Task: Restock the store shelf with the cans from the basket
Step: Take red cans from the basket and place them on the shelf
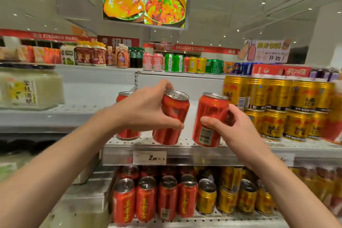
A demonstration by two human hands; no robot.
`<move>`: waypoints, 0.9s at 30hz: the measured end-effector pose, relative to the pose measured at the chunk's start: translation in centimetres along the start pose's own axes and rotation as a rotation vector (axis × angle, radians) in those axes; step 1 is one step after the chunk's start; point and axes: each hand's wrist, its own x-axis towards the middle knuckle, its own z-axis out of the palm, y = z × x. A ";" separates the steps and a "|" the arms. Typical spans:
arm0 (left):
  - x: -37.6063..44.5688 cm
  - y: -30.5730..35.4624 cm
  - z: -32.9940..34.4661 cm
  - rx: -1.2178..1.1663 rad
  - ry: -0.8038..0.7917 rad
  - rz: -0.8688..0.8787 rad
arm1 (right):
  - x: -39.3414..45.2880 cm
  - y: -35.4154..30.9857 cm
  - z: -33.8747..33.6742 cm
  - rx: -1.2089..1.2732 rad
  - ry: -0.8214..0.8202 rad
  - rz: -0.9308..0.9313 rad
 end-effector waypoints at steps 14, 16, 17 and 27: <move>2.5 -4.9 -1.5 0.427 -0.088 -0.067 | 3.6 1.4 4.5 -0.021 -0.156 0.034; 2.5 -5.2 -1.5 0.386 -0.091 -0.085 | 3.8 1.7 4.9 0.000 -0.175 0.034; 2.5 -5.3 -1.5 0.363 -0.091 -0.086 | 3.8 1.6 5.1 0.006 -0.185 0.029; 1.8 -6.4 -1.2 0.401 -0.085 -0.026 | 3.7 1.6 4.6 -0.147 -0.255 0.000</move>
